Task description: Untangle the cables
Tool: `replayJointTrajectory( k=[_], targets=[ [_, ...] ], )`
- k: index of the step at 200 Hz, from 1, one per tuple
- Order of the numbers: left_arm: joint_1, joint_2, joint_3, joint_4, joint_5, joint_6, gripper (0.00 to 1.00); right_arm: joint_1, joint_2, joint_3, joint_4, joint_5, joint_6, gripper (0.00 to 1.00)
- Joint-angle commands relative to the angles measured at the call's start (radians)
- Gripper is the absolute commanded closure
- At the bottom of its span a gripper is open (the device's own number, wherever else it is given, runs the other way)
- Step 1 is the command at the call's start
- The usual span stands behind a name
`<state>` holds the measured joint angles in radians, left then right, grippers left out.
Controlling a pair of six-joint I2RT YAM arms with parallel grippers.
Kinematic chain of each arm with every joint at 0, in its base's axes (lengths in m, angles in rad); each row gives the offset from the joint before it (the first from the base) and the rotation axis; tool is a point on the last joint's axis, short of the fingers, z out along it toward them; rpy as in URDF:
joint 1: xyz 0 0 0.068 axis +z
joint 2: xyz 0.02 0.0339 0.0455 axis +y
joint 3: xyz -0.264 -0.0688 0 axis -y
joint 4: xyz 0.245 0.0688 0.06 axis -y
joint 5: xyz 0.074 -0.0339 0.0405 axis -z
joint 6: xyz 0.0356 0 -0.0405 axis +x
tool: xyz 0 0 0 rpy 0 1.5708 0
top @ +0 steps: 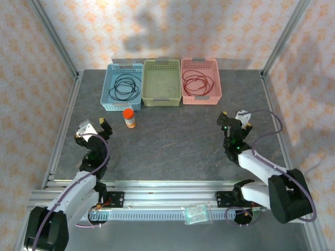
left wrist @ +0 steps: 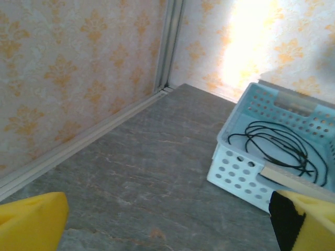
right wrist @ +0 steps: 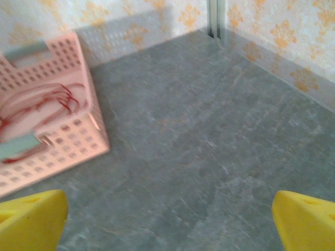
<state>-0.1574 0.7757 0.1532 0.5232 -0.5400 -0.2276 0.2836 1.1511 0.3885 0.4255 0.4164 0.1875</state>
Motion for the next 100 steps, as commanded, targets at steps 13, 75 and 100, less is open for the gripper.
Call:
replayJointTrajectory(
  k=[13,75,100],
  targets=[
    [0.014,0.059,-0.095,0.265,-0.018,0.146,0.01,-0.014,0.069,0.003,0.208,0.048,-0.115,0.0],
    [0.053,0.324,-0.101,0.576,0.099,0.208,0.01,-0.077,0.183,-0.108,0.517,-0.132,-0.187,0.0],
    [0.064,0.435,-0.103,0.747,0.192,0.233,0.01,-0.104,0.219,-0.108,0.555,-0.178,-0.217,0.0]
  ],
)
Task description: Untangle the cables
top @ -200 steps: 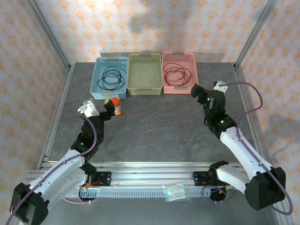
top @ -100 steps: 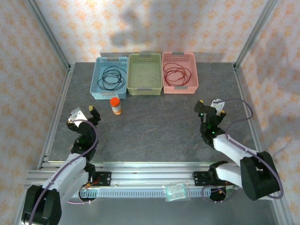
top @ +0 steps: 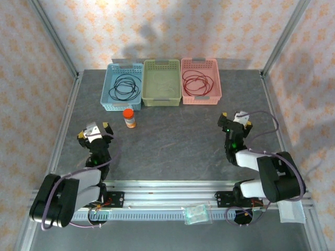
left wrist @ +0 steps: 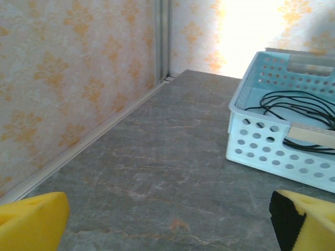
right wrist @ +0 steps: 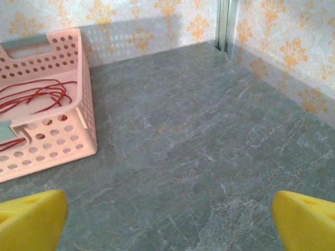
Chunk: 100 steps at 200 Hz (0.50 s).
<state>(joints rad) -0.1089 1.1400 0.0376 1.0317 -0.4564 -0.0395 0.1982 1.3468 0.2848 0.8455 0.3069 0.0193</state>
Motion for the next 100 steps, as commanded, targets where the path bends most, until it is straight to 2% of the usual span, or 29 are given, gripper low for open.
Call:
replayJointTrajectory(
  k=[1,33,50,79,86,100],
  targets=[
    [0.016,0.075,0.014,0.244,0.112,0.046,0.01,-0.018,0.024,-0.006,0.14,-0.07,-0.053,0.0],
    [0.047,0.22,0.025,0.444,0.192,0.028,0.01,-0.092,0.019,-0.08,0.316,-0.176,-0.084,0.0],
    [0.049,0.277,0.044,0.444,0.195,0.017,0.01,-0.158,0.026,-0.114,0.374,-0.251,-0.035,0.0],
    [0.061,0.436,0.027,0.651,0.209,0.025,0.0,-0.191,0.088,-0.177,0.538,-0.32,-0.022,0.0],
    [0.061,0.426,0.034,0.615,0.219,0.025,0.0,-0.19,0.106,-0.183,0.561,-0.325,-0.023,0.0],
    [0.063,0.378,0.098,0.414,0.228,0.011,0.0,-0.191,0.143,-0.188,0.608,-0.328,-0.025,0.0]
  ],
)
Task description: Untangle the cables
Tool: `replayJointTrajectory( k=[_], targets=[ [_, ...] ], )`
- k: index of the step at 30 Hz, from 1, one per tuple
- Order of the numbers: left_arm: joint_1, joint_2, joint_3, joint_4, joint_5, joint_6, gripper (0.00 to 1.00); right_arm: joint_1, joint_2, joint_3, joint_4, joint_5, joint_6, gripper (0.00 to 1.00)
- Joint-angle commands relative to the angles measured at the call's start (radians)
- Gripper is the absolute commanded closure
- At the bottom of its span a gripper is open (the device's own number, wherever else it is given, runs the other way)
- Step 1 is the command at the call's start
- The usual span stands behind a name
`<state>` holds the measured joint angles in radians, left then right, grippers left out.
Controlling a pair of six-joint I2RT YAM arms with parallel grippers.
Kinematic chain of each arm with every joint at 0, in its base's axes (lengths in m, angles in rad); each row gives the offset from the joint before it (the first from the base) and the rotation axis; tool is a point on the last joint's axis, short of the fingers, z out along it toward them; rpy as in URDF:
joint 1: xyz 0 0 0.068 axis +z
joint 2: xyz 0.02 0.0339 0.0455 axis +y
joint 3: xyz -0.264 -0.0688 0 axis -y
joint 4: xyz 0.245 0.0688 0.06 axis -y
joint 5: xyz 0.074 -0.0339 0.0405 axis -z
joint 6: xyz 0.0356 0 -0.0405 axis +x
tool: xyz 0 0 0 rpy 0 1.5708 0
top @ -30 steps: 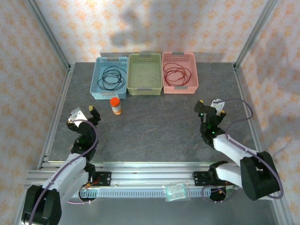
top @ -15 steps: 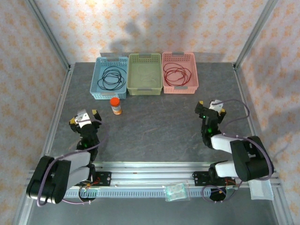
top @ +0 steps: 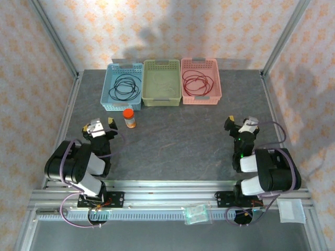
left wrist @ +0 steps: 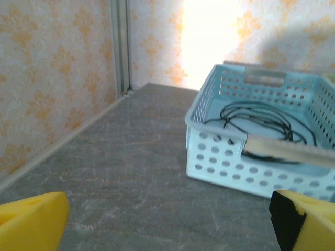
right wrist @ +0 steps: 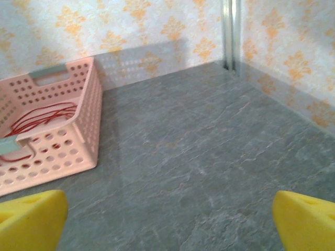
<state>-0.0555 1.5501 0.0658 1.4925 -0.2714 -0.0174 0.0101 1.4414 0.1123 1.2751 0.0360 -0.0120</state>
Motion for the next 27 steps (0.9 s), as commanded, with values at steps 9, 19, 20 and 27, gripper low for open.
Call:
replayJointTrajectory(
  k=[9,19,20,27],
  targets=[
    [0.042,-0.017,0.137,-0.153,0.085,-0.028,0.0,-0.002,0.075,0.128,-0.068,-0.13,-0.03,0.0],
    [0.035,-0.013,0.14,-0.152,0.098,-0.014,0.0,-0.002,0.074,0.12,-0.051,-0.127,-0.028,0.0],
    [0.036,-0.012,0.141,-0.153,0.102,-0.014,0.0,-0.002,0.073,0.119,-0.052,-0.128,-0.028,0.0],
    [0.045,-0.013,0.14,-0.152,0.123,-0.018,0.0,-0.002,0.074,0.121,-0.053,-0.128,-0.028,0.0]
  ],
)
